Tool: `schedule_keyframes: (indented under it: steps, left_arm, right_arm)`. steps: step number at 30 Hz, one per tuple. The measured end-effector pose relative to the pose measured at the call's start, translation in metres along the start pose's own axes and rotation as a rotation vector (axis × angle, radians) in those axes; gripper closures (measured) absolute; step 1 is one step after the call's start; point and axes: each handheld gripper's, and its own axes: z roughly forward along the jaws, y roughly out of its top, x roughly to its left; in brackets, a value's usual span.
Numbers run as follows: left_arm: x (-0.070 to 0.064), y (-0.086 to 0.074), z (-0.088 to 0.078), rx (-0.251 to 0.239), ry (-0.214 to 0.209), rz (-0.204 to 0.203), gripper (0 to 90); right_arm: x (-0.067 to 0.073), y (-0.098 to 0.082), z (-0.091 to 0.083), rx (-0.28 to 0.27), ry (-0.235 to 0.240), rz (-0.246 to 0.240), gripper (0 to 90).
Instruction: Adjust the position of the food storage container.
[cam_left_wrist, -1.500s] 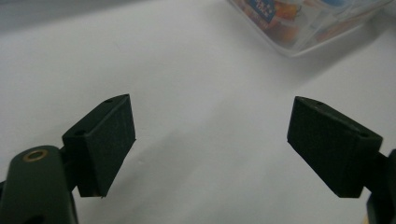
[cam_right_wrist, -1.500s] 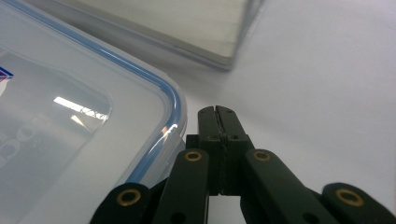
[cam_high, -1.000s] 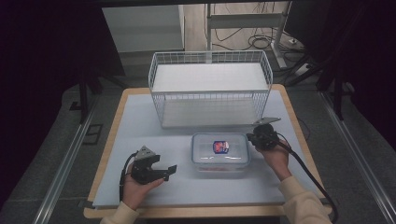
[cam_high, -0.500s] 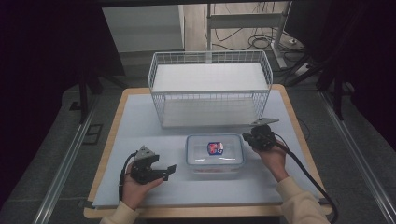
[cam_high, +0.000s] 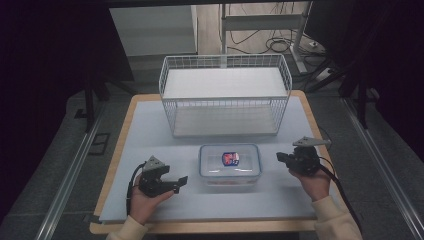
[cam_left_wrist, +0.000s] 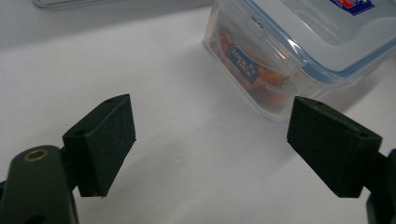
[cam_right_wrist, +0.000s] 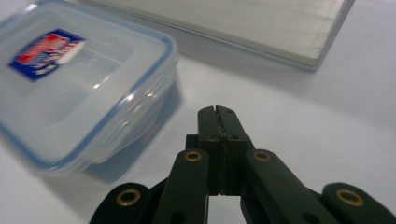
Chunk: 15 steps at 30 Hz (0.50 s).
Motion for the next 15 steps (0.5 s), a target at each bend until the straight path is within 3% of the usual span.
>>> schedule_keyframes:
  steps: [8, 15]
  left_arm:
    - [0.002, 0.000, 0.000, -0.003, 0.008, -0.006, 15.8]
    - [0.000, -0.001, -0.001, -0.002, 0.010, -0.004, 15.7]
  right_arm:
    - [0.017, -0.007, -0.005, -0.005, 0.051, -0.024, 89.6]
    - [0.019, -0.008, -0.001, -0.004, 0.087, -0.019, 88.6]
